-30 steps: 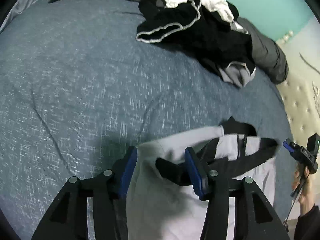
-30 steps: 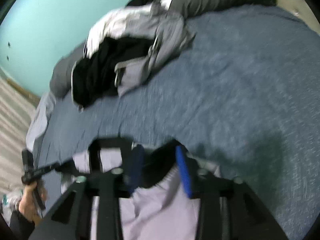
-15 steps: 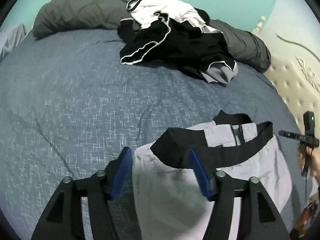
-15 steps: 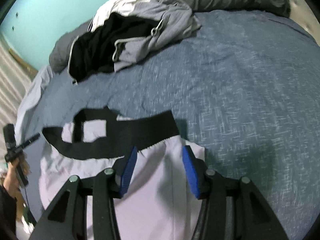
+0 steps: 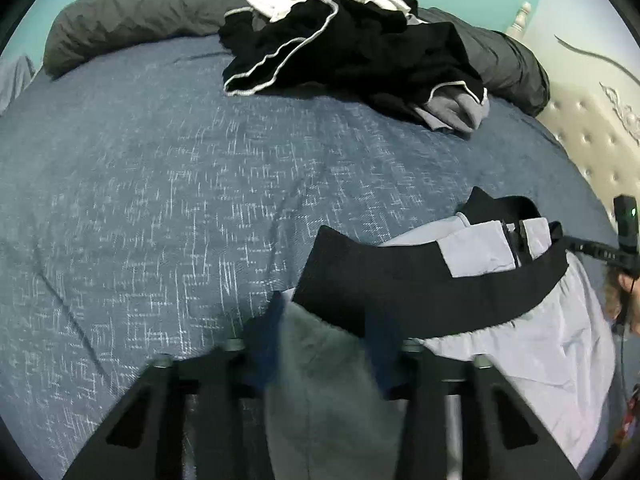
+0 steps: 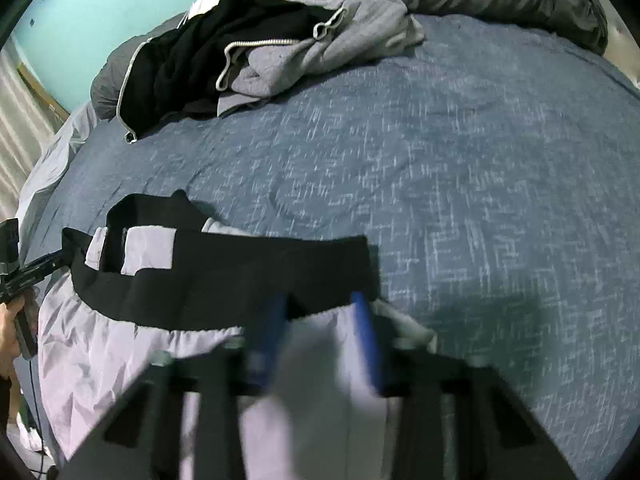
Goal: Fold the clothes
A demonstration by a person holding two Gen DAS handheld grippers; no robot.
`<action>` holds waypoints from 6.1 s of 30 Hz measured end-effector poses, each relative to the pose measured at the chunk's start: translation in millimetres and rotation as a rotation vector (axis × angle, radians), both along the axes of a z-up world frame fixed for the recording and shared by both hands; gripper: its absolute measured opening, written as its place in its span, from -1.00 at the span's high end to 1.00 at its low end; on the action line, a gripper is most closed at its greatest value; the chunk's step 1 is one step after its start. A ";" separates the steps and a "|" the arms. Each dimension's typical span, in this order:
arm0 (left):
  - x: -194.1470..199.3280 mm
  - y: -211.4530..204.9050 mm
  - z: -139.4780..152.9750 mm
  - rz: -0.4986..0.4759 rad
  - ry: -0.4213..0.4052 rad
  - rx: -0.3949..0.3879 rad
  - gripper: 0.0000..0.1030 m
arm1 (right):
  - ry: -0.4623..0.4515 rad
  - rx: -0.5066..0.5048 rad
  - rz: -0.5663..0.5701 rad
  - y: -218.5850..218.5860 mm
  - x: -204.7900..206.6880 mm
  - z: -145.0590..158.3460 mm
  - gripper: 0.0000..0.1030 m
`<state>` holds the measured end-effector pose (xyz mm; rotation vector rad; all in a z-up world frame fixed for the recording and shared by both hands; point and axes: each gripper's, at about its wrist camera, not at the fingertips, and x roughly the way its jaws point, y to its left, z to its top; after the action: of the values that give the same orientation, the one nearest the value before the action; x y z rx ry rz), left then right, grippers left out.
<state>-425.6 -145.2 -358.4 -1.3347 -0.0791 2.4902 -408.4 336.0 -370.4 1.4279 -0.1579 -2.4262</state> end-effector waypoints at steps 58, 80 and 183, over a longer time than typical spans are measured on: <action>220.9 15.8 29.8 0.158 0.041 0.182 -0.01 | -0.068 -0.124 -0.017 -184.0 222.4 13.2 0.83; 226.1 6.4 27.1 0.130 0.074 0.227 -0.09 | -0.094 -0.007 -0.072 -196.9 223.9 -19.5 0.94; 261.0 -52.9 -36.8 0.450 -0.095 0.563 0.00 | 0.066 -0.187 -0.197 -45.5 287.4 32.1 0.39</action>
<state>-164.6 -198.1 -395.2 -1.2757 -1.1208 2.4454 -120.9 290.4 -338.3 1.3023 -0.5182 -2.5319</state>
